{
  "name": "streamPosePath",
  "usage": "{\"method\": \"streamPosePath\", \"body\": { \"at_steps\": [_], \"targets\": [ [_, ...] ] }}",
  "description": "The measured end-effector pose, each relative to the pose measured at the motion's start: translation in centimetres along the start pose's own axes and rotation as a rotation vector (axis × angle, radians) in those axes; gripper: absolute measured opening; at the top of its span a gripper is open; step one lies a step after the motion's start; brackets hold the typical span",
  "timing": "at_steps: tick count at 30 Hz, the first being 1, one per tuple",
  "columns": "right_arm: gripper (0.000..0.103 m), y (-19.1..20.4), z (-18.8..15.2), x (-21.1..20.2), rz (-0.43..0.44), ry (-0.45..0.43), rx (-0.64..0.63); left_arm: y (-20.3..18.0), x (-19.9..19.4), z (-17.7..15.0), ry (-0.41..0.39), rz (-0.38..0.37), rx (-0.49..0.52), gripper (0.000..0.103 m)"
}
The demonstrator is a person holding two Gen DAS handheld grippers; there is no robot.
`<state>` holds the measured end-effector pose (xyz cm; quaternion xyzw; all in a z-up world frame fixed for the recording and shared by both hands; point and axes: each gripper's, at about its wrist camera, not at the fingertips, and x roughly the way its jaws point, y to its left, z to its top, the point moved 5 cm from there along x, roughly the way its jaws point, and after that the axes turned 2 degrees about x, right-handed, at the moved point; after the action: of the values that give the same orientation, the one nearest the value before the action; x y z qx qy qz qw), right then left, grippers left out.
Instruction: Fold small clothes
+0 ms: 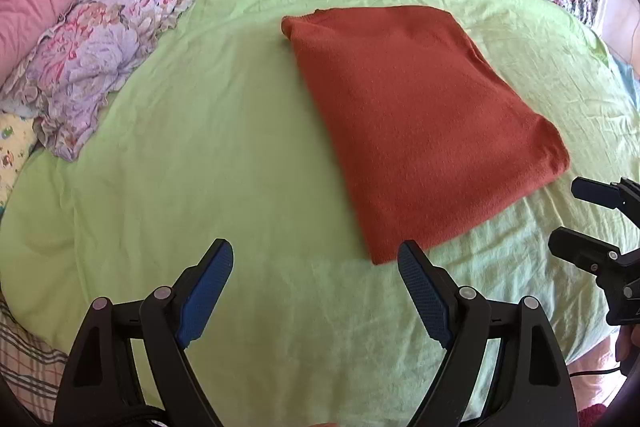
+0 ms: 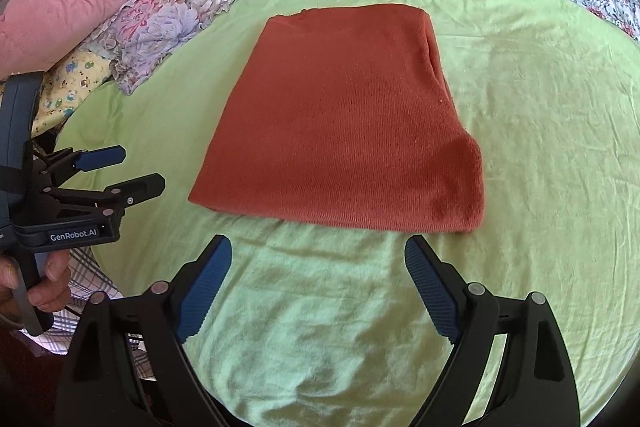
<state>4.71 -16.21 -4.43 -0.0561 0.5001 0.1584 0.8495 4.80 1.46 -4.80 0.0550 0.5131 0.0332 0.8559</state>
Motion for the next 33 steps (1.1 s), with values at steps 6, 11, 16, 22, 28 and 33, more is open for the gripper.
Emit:
{"method": "streamPosePath", "body": {
  "at_steps": [6,11,16,22,28,33],
  "targets": [
    [0.089,-0.4,0.9,0.6,0.009,0.006,0.011,0.0,0.3,0.5,0.007,0.029,0.011,0.085],
    [0.089,-0.6,1.3,0.8,0.019,0.010,0.008,0.0,0.6,0.7,0.019,0.050,0.011,0.085],
    [0.089,-0.7,1.5,0.7,0.027,0.010,0.016,-0.2,0.5,1.3,0.014,0.047,0.006,0.085],
    [0.089,-0.9,1.9,0.5,0.033,0.002,0.020,-0.8,0.2,2.1,-0.001,0.044,0.024,0.085],
    [0.089,-1.2,2.2,0.4,0.035,0.002,0.027,-1.4,0.0,2.6,-0.005,0.034,0.027,0.085],
    [0.089,-1.5,2.7,0.4,0.042,-0.001,0.037,-1.5,0.2,2.7,-0.001,0.026,0.028,0.085]
  ]
}}
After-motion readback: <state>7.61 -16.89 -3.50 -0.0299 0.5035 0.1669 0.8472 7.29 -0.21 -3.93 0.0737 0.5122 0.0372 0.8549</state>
